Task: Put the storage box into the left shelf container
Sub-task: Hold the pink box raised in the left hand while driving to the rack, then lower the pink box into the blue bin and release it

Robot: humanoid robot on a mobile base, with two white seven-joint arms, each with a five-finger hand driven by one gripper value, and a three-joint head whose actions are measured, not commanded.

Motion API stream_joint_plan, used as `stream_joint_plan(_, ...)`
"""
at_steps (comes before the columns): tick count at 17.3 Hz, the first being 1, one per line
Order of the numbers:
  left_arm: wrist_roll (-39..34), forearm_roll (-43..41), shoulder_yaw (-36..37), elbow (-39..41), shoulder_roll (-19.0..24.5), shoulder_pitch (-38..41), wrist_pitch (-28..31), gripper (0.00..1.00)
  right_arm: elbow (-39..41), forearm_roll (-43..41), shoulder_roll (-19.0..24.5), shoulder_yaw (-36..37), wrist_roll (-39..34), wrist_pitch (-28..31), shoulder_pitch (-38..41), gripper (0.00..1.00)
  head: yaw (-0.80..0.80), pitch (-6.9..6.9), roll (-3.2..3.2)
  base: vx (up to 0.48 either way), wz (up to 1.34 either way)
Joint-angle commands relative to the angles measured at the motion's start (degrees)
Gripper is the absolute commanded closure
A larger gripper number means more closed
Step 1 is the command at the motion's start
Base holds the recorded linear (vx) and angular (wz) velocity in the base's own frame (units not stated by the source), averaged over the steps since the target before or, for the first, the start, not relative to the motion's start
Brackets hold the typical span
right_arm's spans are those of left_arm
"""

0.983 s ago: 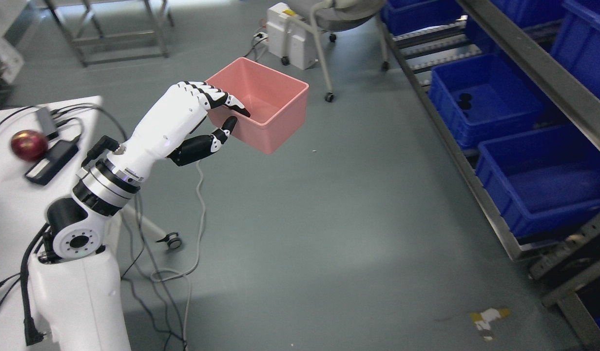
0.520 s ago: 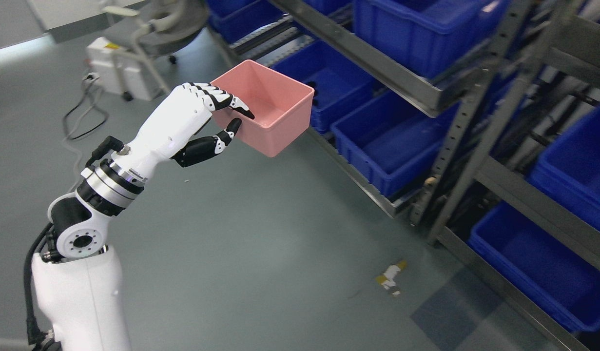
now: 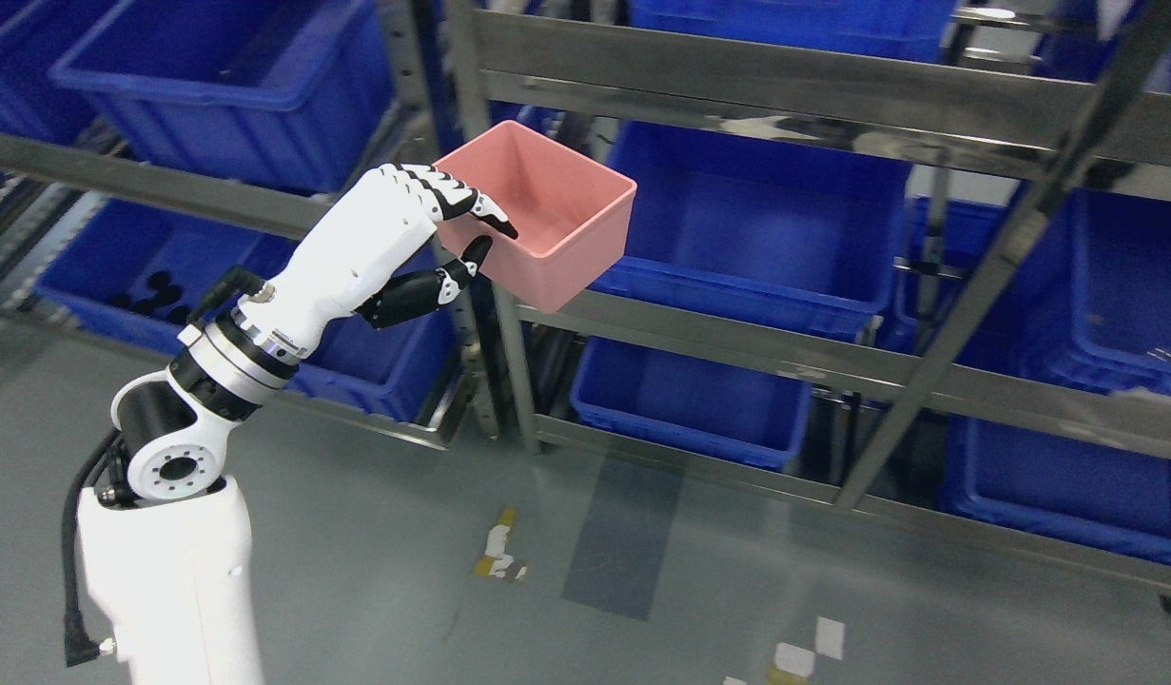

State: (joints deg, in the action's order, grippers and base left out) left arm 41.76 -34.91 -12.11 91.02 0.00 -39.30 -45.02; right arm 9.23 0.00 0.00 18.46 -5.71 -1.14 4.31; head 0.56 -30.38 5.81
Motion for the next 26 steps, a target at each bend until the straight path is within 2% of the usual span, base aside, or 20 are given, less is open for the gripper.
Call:
stream_joint_plan(1, -0.01, 0.01, 2.00, -0.14, 1.00, -0.08, 0.02, 0.98, 0.00, 0.44, -1.00, 0.00, -19.60, 0.00, -0.01, 0.00, 0.00, 0.00, 0.00, 0.042, -0.98)
stream_joint_plan(9, -0.10, 0.28, 4.28, -0.58, 1.00, 1.41, 0.02, 0.98, 0.00, 0.44, -1.00, 0.00, -19.60, 0.00, -0.01, 0.00, 0.00, 0.02, 0.00, 0.050, -0.70)
stream_joint_plan(13, -0.18, 0.19, 2.28, -3.55, 1.00, 9.75, 0.02, 0.98, 0.00, 0.44, -1.00, 0.00, -19.60, 0.00, -0.01, 0.00, 0.00, 0.03, 0.00, 0.038, -0.24)
stream_joint_plan(14, -0.18, 0.19, -0.08, -5.74, 1.00, 11.16, 0.02, 0.98, 0.00, 0.44, -1.00, 0.00, -19.60, 0.00, -0.01, 0.00, 0.00, 0.03, 0.00, 0.041, -0.12)
stream_joint_plan(16, -0.27, 0.02, -3.87, -15.55, 1.00, 11.35, 0.02, 0.98, 0.00, 0.44, -1.00, 0.00, -19.60, 0.00, -0.01, 0.00, 0.00, 0.03, 0.00, 0.028, 0.00)
stream_joint_plan(18, -0.18, -0.25, -5.20, -21.99, 1.00, 9.95, 0.02, 0.98, 0.00, 0.44, -1.00, 0.00, -19.60, 0.00, -0.01, 0.00, 0.00, 0.03, 0.00, 0.000, 0.00)
stream_joint_plan(20, -0.27, -0.51, -5.20, -29.02, 1.00, 6.53, 0.02, 0.99, 0.00, 0.44, -1.00, 0.00, -19.60, 0.00, -0.01, 0.00, 0.00, 0.03, 0.00, 0.000, 0.00)
stream_joint_plan(25, -7.38, -0.51, -5.29, -50.02, 1.00, -5.94, 0.02, 0.98, 0.00, 0.44, -1.00, 0.00, -19.60, 0.00, -0.01, 0.00, 0.00, 0.03, 0.00, 0.000, 0.00)
stream_joint_plan(26, -8.87, -0.43, -5.72, -54.41, 1.00, -7.88, 2.27, 0.98, 0.00, 0.44, -1.00, 0.00, -19.60, 0.00, -0.01, 0.00, 0.00, 0.03, 0.00, 0.000, 0.00)
